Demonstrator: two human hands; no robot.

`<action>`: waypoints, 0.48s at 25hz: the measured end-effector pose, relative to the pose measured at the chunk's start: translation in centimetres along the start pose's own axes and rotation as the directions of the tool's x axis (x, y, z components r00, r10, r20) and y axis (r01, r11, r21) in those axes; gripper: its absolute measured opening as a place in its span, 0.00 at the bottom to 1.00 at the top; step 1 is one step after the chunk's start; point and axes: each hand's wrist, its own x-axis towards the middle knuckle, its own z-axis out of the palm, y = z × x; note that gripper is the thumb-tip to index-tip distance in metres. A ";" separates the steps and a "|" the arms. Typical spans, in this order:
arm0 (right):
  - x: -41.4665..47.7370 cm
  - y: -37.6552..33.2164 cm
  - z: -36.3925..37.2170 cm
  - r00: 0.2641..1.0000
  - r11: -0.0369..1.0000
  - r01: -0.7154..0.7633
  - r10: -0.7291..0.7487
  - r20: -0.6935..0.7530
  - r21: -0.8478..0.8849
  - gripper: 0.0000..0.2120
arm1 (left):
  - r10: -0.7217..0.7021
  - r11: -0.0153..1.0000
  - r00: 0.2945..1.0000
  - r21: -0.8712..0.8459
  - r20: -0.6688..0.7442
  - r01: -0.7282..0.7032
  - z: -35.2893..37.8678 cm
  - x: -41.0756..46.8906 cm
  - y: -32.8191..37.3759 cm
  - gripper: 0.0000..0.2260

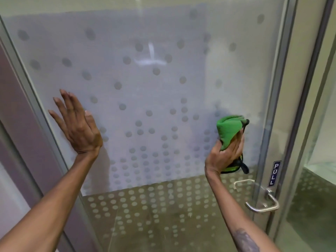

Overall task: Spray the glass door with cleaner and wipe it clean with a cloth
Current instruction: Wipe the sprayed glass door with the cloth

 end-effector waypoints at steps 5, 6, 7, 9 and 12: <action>-7.3 -3.4 1.2 0.996 0.997 -0.068 0.066 0.066 0.043 0.31 | -0.013 1.000 1.000 0.002 0.020 0.013 -0.1 0.1 -0.1 0.25; -9.5 -4.2 1.5 0.994 0.998 -0.045 0.040 0.097 0.047 0.30 | -0.014 1.000 1.000 -0.005 0.025 0.015 -0.1 0.2 0.0 0.24; -11.8 -5.1 1.8 0.990 0.999 -0.024 0.018 0.137 0.046 0.29 | -0.015 1.000 0.999 -0.014 0.030 0.016 -0.1 0.3 0.0 0.24; -16.0 -6.5 2.2 0.969 0.999 0.000 -0.012 0.247 0.048 0.29 | -0.012 0.999 0.999 -0.029 0.029 0.013 -0.1 0.2 0.1 0.24; -22.1 -8.9 1.6 0.869 0.996 0.046 -0.077 0.489 0.074 0.36 | -0.009 0.998 0.999 -0.060 0.038 0.012 -0.3 0.2 0.0 0.24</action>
